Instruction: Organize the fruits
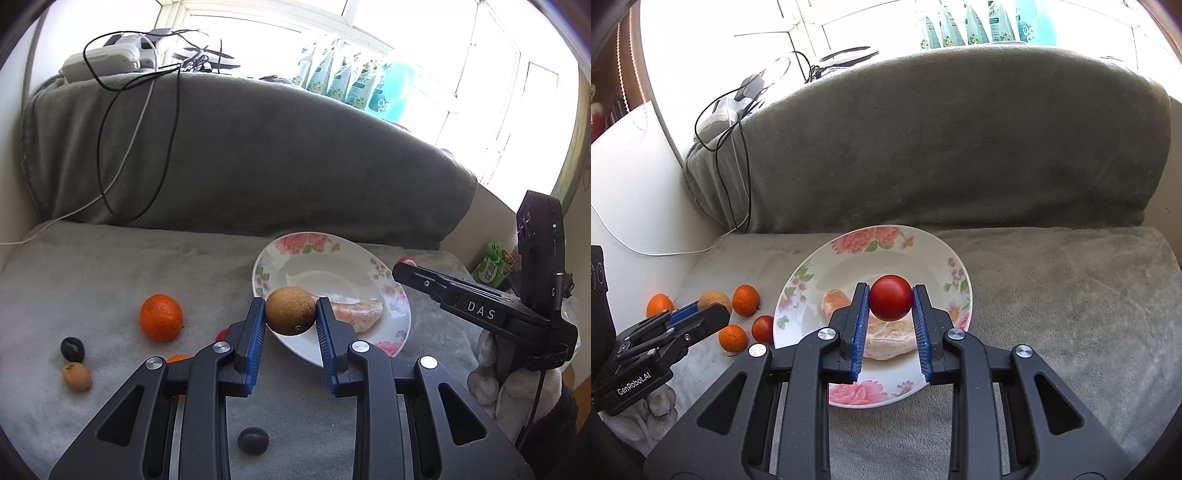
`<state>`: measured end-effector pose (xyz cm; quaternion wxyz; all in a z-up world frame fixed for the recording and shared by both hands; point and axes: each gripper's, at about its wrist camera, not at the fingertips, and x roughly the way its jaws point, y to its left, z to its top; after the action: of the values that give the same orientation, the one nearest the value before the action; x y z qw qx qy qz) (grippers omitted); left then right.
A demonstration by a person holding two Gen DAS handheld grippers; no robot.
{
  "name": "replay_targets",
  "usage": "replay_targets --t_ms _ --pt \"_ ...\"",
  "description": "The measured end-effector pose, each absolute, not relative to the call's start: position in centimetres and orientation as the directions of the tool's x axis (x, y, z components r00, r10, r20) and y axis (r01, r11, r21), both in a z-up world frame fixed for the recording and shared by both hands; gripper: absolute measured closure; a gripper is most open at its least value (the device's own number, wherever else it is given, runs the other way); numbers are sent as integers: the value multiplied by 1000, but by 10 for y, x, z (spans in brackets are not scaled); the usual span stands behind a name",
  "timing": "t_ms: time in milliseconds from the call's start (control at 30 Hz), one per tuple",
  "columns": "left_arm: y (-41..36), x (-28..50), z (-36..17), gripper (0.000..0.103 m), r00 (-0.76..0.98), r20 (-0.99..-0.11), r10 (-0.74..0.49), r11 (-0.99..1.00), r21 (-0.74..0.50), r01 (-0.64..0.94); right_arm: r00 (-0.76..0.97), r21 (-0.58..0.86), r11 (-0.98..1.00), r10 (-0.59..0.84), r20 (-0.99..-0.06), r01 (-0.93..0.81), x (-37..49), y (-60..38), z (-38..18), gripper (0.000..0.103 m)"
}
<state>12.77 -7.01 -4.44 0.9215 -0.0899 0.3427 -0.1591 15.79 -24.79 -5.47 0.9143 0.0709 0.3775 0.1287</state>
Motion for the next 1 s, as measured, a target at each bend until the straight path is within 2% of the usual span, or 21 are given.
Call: replay_targets --t_ms 867,933,1000 --pt "-102 147 -54 77 672 -638 -377 926 -253 280 657 241 958 282 -699 -156 185 -254 -70 78" --pt "-101 145 -53 69 674 -634 -379 925 -255 280 662 243 958 282 -695 -153 184 -254 -68 68" --pt "-100 143 -52 64 678 -628 -381 924 -256 282 675 237 960 272 -686 -146 182 -255 -66 43"
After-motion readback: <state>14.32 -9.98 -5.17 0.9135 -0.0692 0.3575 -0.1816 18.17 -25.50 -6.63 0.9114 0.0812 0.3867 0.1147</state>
